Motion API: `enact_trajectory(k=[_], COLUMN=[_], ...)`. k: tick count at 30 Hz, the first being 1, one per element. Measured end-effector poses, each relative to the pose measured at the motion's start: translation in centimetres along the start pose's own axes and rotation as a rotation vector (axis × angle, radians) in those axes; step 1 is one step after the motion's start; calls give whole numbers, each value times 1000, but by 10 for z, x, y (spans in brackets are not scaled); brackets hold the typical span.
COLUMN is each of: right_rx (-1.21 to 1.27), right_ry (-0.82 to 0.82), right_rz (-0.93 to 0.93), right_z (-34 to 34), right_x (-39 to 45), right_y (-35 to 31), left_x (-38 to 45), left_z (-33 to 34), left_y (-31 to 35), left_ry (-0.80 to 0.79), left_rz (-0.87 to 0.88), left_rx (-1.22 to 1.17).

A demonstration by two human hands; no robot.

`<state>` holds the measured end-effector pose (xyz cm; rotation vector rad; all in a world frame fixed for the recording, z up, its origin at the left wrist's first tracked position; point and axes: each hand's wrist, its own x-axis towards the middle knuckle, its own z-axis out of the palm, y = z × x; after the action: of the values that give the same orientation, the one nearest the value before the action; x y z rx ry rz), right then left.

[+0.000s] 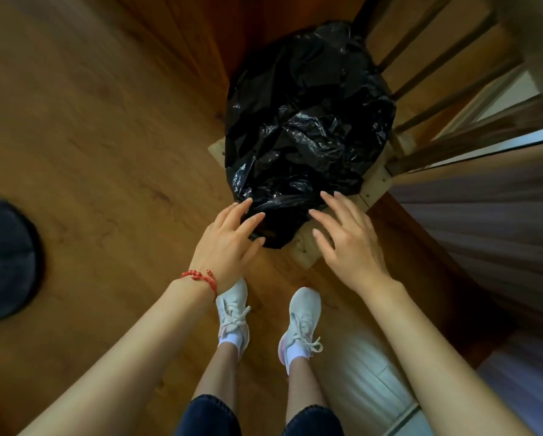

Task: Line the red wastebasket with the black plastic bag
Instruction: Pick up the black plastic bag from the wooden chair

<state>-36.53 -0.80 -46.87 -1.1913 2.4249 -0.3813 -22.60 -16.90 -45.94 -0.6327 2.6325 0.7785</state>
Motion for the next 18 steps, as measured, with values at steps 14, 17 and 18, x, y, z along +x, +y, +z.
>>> enact_trajectory(k=[14,17,18], right_rx=[-36,12,29], right_ry=[93,153,177], right_rz=[44,44,41], right_z=[12,7,5], right_x=[22,25,26], right_y=[6,2,1], left_x=[17,18,18], left_z=[8,3,0], left_y=[-7,-7,-7], left_ry=[94,195,232], left_rz=[-60,-55,-49], left_rx=[-220,-292,-311])
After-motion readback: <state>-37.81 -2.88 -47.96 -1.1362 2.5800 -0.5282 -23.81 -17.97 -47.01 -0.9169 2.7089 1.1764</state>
